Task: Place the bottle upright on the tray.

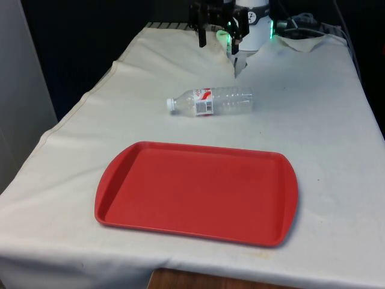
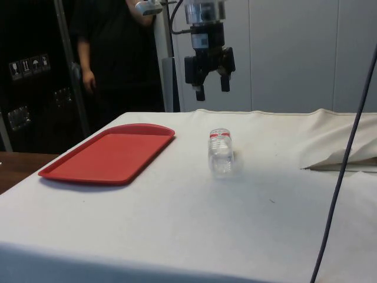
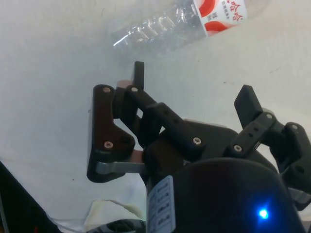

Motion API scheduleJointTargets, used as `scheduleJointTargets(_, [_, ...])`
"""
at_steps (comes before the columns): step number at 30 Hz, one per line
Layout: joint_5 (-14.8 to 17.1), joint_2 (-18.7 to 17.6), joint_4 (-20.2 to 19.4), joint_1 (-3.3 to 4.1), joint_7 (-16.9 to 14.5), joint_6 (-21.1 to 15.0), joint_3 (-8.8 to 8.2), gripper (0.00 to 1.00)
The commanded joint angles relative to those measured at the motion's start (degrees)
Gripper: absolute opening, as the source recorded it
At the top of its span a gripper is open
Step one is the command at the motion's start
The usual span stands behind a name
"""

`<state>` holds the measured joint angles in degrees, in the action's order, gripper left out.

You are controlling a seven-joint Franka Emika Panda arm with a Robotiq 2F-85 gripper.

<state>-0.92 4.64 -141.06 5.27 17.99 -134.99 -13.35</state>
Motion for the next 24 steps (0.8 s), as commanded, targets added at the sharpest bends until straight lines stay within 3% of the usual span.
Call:
scheduleJointTargets(1, [0.00, -0.11, 0.06, -0.06, 0.11, -0.06, -0.17, 1.00])
scheduleJointTargets(10, [0.86, -1.38, 0.23, -0.17, 1.20, -0.69, -1.38, 1.00])
scheduleJointTargets(24, [0.00, -1.43, -0.06, -0.23, 2.35, -1.03, -1.49, 1.00])
